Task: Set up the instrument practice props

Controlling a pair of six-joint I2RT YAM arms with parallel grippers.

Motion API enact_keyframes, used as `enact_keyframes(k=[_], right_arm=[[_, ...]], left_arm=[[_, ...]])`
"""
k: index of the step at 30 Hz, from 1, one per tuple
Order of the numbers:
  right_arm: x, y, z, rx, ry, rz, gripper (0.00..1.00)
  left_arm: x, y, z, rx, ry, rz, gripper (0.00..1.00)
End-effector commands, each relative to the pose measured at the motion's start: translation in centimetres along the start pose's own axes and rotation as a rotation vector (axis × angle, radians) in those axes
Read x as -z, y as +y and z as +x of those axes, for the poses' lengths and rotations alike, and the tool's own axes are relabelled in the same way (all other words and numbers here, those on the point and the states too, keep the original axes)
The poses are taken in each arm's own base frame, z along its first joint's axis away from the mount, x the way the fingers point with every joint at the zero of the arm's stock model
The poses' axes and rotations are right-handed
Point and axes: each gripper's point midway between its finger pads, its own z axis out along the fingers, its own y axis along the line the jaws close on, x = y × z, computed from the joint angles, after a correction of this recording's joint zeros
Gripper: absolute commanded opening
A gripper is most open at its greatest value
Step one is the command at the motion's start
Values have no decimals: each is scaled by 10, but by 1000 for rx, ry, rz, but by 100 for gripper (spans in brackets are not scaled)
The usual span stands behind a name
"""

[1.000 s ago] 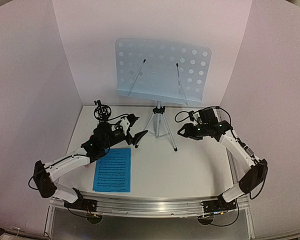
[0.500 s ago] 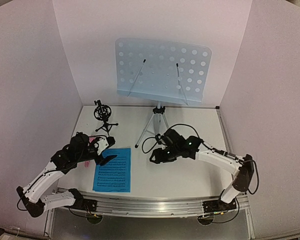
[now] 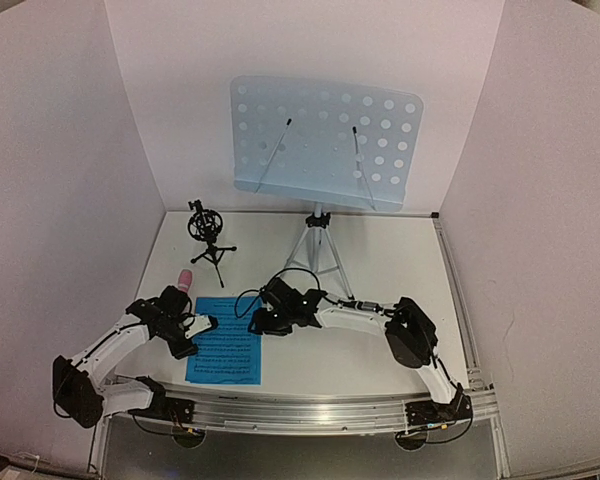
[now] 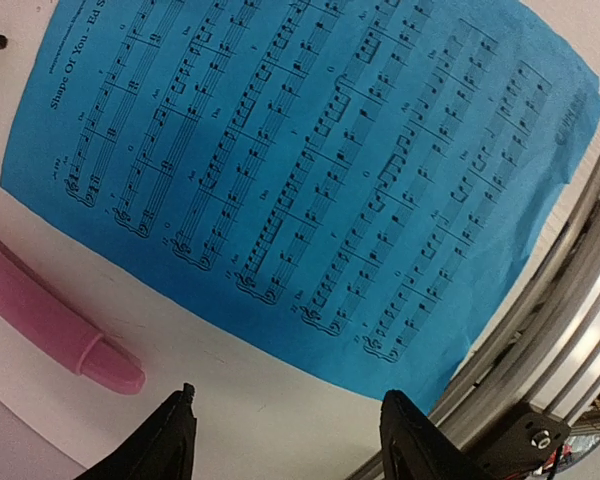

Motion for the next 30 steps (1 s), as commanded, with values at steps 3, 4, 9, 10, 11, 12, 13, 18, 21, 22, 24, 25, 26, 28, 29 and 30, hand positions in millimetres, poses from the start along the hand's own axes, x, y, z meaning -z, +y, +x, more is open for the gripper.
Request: enact_keyframes(k=[3, 4, 9, 10, 11, 12, 13, 18, 21, 22, 24, 25, 26, 28, 29, 30], right_arm=[[-22, 0, -12, -30, -39, 5, 51], [-27, 0, -12, -26, -36, 2, 51], [-46, 5, -11, -25, 7, -33, 49], [-48, 2, -11, -37, 4, -22, 49], [-49, -1, -12, -47, -5, -10, 49], [-47, -3, -14, -52, -17, 0, 49], [-44, -2, -16, -49, -28, 3, 49], [-37, -5, -22, -27, -70, 28, 50], [-46, -12, -18, -42, -56, 42, 50], [-48, -16, -18, -53, -56, 50, 50], [-49, -20, -19, -59, -68, 64, 50], [-49, -20, -20, -52, -73, 66, 50], [-50, -18, -22, -46, -75, 61, 50], [-52, -19, -24, -53, -73, 56, 51], [-54, -19, -23, -58, -68, 55, 51], [-56, -21, -22, -63, -61, 56, 51]], left_arm=[[-30, 23, -8, -17, -50, -118, 61], [-33, 22, -7, -27, -56, -122, 61], [-50, 19, -2, -57, -67, -123, 61], [-53, 18, -1, -66, -65, -122, 61], [-56, 17, 1, -74, -63, -118, 61], [-58, 15, 1, -80, -65, -111, 62], [-58, 13, 2, -85, -65, -105, 62], [-65, 9, 9, -136, -58, -105, 62], [-67, 3, 9, -171, -68, -82, 62], [-67, 3, 8, -178, -71, -79, 62], [-68, 3, 7, -192, -74, -77, 62], [-70, 3, 8, -195, -73, -76, 62], [-71, 2, 8, -198, -69, -73, 62], [-73, 1, 9, -200, -70, -66, 62], [-75, 0, 9, -203, -71, -61, 62], [-75, -1, 9, -205, -71, -57, 62]])
